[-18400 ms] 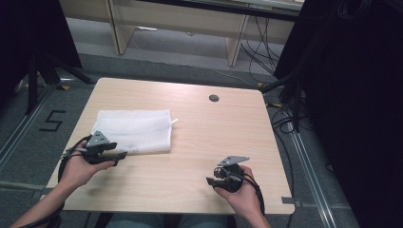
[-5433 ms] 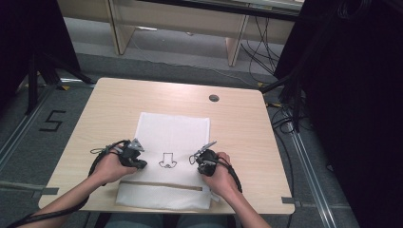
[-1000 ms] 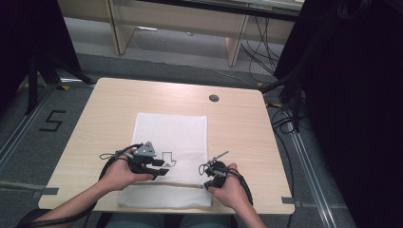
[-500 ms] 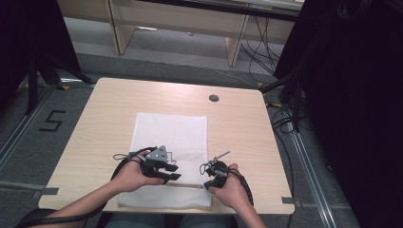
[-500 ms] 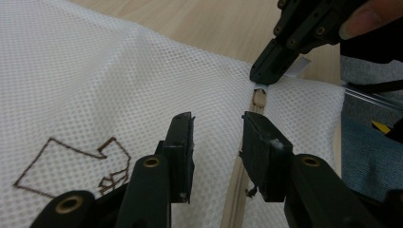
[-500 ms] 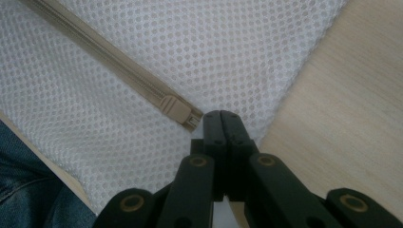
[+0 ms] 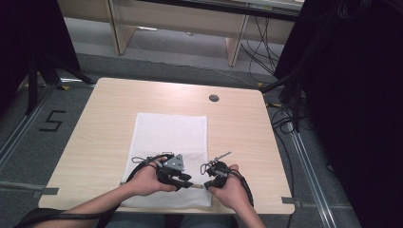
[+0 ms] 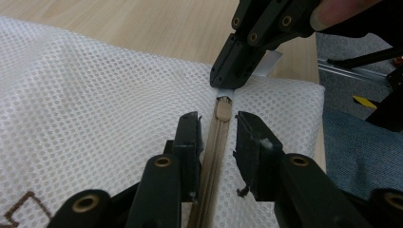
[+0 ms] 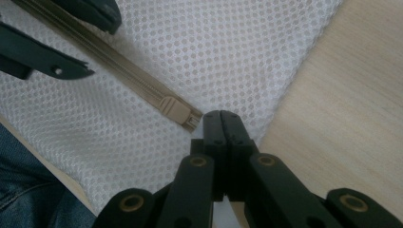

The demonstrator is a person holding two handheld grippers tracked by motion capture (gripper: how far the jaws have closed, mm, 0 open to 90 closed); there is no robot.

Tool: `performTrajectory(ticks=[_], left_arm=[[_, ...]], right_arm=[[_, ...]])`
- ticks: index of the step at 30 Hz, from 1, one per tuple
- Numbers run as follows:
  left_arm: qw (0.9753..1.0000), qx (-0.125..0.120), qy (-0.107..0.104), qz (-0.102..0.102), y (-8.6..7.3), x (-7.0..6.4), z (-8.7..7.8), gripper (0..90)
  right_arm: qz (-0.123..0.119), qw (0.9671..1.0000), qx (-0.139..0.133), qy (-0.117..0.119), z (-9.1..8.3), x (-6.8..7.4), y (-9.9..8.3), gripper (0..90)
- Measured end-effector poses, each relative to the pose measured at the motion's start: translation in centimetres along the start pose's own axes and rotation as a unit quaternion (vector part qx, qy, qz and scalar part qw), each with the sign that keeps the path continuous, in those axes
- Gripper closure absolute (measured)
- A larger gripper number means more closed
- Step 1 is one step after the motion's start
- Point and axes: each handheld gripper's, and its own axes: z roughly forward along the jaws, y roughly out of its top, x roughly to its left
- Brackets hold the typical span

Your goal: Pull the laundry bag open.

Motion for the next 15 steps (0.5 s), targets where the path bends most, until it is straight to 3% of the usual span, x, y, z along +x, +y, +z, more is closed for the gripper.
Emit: performTrajectory(ticks=[3, 15], left_arm=[[1.0, 0.002, -0.002, -0.004, 0.1, -0.1, 0.4, 70.9], [0.9998, 0.018, -0.01, -0.001, 0.6, -0.1, 2.5, 72.4]], right_arm=[[0.015, 0.9999, 0.005, -0.001, -0.1, 0.2, 0.0, 90.0], [0.009, 0.9999, 0.002, 0.005, 0.0, -0.1, -0.1, 90.0]])
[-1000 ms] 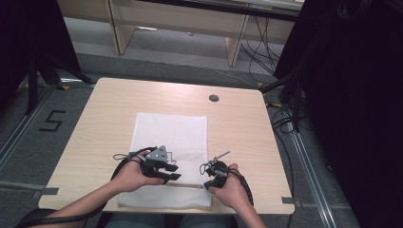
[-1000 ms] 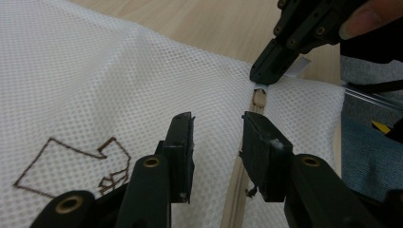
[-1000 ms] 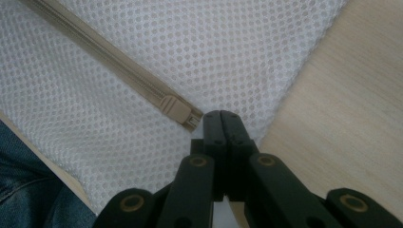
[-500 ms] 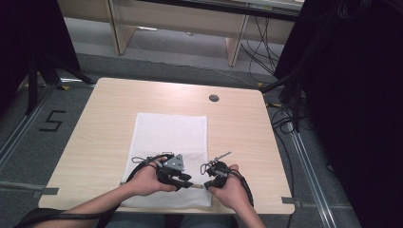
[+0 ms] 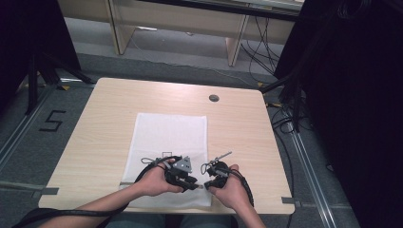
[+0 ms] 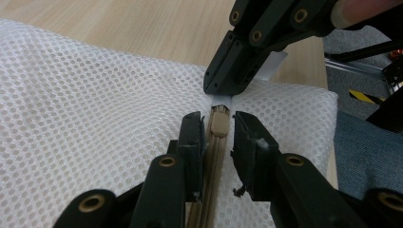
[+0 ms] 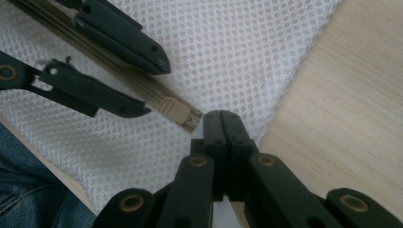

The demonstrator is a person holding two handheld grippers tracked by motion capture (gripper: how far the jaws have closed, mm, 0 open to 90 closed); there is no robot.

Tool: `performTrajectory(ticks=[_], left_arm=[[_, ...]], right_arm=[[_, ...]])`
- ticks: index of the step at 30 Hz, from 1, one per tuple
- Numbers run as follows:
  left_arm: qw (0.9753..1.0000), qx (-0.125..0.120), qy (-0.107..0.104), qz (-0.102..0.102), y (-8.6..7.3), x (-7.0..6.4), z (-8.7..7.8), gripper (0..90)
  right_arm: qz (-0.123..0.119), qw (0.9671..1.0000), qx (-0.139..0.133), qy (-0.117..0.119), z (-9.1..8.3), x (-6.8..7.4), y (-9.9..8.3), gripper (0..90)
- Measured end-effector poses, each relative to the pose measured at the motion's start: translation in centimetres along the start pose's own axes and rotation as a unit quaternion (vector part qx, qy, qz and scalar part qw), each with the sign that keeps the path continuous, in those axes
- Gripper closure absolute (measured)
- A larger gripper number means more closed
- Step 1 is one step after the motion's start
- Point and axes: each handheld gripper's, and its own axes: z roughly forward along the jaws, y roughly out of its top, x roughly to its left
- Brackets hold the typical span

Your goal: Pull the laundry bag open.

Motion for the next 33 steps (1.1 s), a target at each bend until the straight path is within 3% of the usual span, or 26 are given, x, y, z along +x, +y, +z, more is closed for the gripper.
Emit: performTrajectory(ticks=[1, 3, 8, 9, 13, 14, 17, 18, 19, 26, 28, 33], left_arm=[[1.0, 0.002, 0.001, 0.009, 0.1, 0.1, 0.1, 72.5], [1.0, 0.003, -0.002, 0.0, 0.3, -0.1, 0.6, 72.5], [0.9999, 0.006, -0.004, 0.01, 0.2, -0.3, 1.0, 72.6], [1.0, 0.005, -0.003, 0.002, 0.2, -0.3, 1.0, 73.1], [1.0, 0.006, 0.0, 0.005, 0.3, -0.4, 1.3, 74.2], [0.9999, 0.01, 0.002, 0.013, 0.3, -0.4, 1.4, 74.9], [0.9999, 0.007, 0.001, 0.011, 0.3, -0.5, 1.6, 75.8], [0.9997, 0.012, 0.003, 0.023, 0.4, -0.5, 1.6, 76.2], [0.9999, 0.011, 0.003, 0.013, 0.4, -0.6, 1.6, 76.6], [0.9999, 0.01, 0.005, 0.002, 0.5, -0.7, 1.6, 81.4], [0.9998, 0.014, 0.006, 0.012, 0.6, -0.6, 1.5, 81.5], [0.9998, 0.012, 0.005, 0.013, 0.6, -0.6, 1.4, 81.7]], right_arm=[[0.0, 1.0, 0.0, 0.0, 0.0, 0.0, 0.0, 90.0], [0.0, 1.0, 0.0, 0.0, 0.0, 0.0, 0.0, 90.0], [0.001, 1.0, -0.003, 0.001, 0.0, -0.1, 0.0, 90.0], [0.014, 0.9999, 0.003, -0.002, -0.1, 0.1, 0.0, 90.0], [0.013, 0.9999, 0.003, -0.003, -0.1, 0.1, 0.0, 90.0], [0.015, 0.9999, 0.003, -0.003, -0.1, 0.1, 0.0, 90.0], [0.006, 1.0, -0.003, 0.001, 0.0, -0.1, 0.0, 90.0], [0.005, 1.0, -0.002, 0.002, 0.0, -0.1, 0.0, 90.0], [0.002, 1.0, -0.004, 0.003, 0.0, -0.1, 0.0, 90.0], [0.004, 1.0, -0.004, 0.007, 0.0, -0.2, -0.1, 90.0], [0.013, 0.9999, -0.002, 0.007, 0.0, -0.1, -0.1, 90.0], [-0.002, 0.9999, -0.005, 0.01, 0.0, -0.3, -0.1, 90.0]])
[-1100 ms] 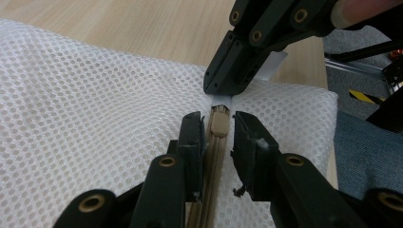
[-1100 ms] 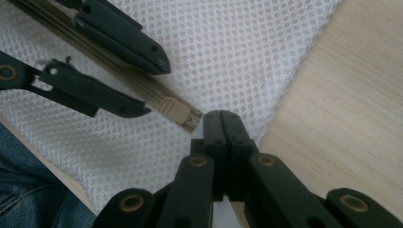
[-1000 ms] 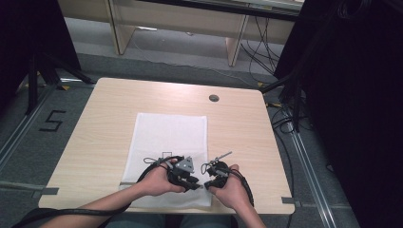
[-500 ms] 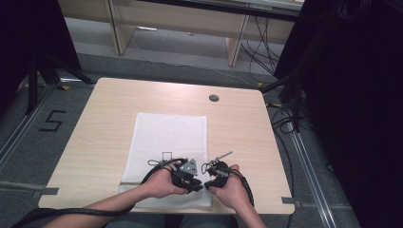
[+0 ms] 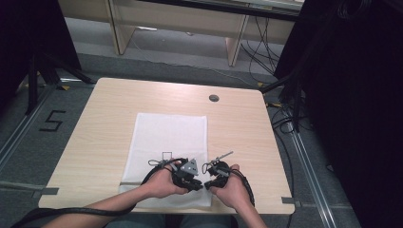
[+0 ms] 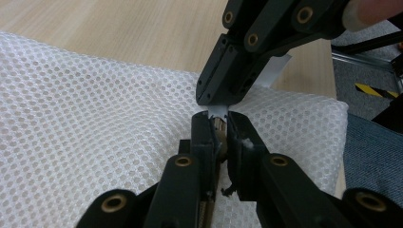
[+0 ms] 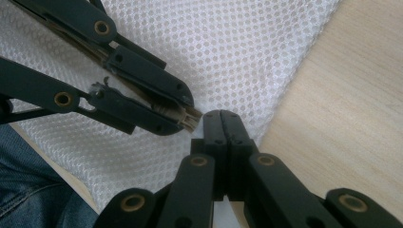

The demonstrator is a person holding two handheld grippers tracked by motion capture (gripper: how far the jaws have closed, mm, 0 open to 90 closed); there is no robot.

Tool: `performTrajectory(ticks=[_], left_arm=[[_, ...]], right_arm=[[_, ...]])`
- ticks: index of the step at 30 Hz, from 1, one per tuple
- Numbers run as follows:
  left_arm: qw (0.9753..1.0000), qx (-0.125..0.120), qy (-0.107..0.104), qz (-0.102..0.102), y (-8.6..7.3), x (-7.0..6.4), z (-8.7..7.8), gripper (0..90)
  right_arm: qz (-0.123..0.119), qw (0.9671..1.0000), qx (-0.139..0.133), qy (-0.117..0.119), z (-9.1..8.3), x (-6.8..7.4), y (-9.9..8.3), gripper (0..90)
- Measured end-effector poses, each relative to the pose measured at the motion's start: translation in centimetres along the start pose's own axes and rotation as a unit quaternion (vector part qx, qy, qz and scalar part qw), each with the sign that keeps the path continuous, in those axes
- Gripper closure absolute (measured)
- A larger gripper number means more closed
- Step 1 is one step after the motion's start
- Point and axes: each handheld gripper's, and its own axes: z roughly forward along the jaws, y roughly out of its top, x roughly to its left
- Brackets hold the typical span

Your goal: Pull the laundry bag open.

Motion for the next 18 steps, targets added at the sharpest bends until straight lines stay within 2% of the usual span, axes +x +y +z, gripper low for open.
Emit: performTrajectory(ticks=[1, 6, 7, 8, 12, 16, 18], left_arm=[[1.0, 0.0, 0.0, -0.006, -0.02, -0.08, -0.01, 81.7], [0.9999, 0.006, 0.004, 0.008, 0.04, -0.19, -0.44, 81.8], [0.9999, 0.006, 0.007, 0.005, 0.01, -0.31, -0.5, 81.8], [0.9999, 0.006, 0.008, 0.012, 0.02, -0.31, -0.54, 81.8], [1.0, 0.002, 0.008, 0.002, -0.11, -0.36, -0.63, 81.7], [0.9998, 0.004, 0.009, 0.015, -0.13, -0.34, -0.77, 81.8], [0.9999, 0.005, 0.01, 0.013, -0.16, -0.39, -0.93, 81.8]], right_arm=[[-0.001, 1.0, 0.002, -0.002, 0.0, 0.06, 0.03, 90.0], [-0.004, 0.9999, 0.006, -0.008, 0.01, 0.29, 0.13, 90.0], [0.007, 0.9999, 0.008, -0.011, 0.01, 0.5, 0.13, 90.0], [-0.003, 0.9998, 0.008, -0.017, 0.08, 0.43, 0.18, 90.0], [0.002, 0.9998, 0.011, -0.017, 0.0, 0.45, 0.14, 90.0], [0.004, 0.9998, 0.011, -0.014, -0.06, 0.52, 0.1, 90.0], [0.003, 0.9998, 0.011, -0.014, -0.05, 0.52, 0.1, 90.0]])
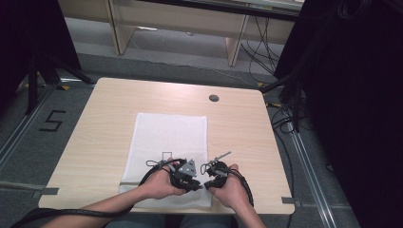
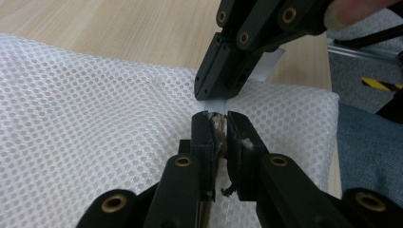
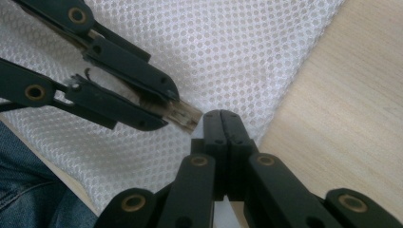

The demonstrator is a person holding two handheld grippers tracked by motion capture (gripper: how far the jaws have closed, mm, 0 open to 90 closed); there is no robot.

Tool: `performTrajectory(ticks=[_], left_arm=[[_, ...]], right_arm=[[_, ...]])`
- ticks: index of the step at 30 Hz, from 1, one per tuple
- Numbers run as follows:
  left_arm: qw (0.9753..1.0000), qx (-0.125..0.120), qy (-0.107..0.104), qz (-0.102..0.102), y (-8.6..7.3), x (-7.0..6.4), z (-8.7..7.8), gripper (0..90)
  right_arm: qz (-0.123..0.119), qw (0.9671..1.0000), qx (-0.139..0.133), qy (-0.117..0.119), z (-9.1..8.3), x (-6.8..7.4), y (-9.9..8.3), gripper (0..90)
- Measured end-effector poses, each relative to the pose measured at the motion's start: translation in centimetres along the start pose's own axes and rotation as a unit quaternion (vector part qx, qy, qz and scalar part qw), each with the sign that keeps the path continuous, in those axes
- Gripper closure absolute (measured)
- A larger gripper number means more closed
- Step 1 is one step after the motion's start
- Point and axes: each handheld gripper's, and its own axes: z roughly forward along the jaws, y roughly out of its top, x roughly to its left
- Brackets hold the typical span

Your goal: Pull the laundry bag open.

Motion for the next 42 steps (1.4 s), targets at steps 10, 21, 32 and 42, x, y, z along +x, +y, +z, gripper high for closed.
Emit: performTrajectory(ticks=[10, 21, 32, 42], left_arm=[[1.0, -0.006, -0.001, -0.007, -0.33, 0.06, -0.43, 81.8], [1.0, -0.004, 0.0, -0.002, -0.29, 0.14, -0.59, 81.8], [1.0, -0.003, -0.002, -0.006, -0.45, 0.16, -0.77, 81.8], [1.0, -0.001, -0.002, -0.004, -0.6, 0.17, -1.25, 81.8]], right_arm=[[-0.005, 1.0, -0.006, 0.002, 0.06, -0.13, -0.03, 90.0], [0.003, 1.0, -0.001, -0.001, -0.03, 0.03, -0.08, 90.0], [-0.007, 0.9999, -0.009, 0.002, 0.04, -0.04, -0.09, 90.0], [-0.021, 0.9997, -0.011, 0.002, 0.08, -0.08, -0.08, 90.0]])
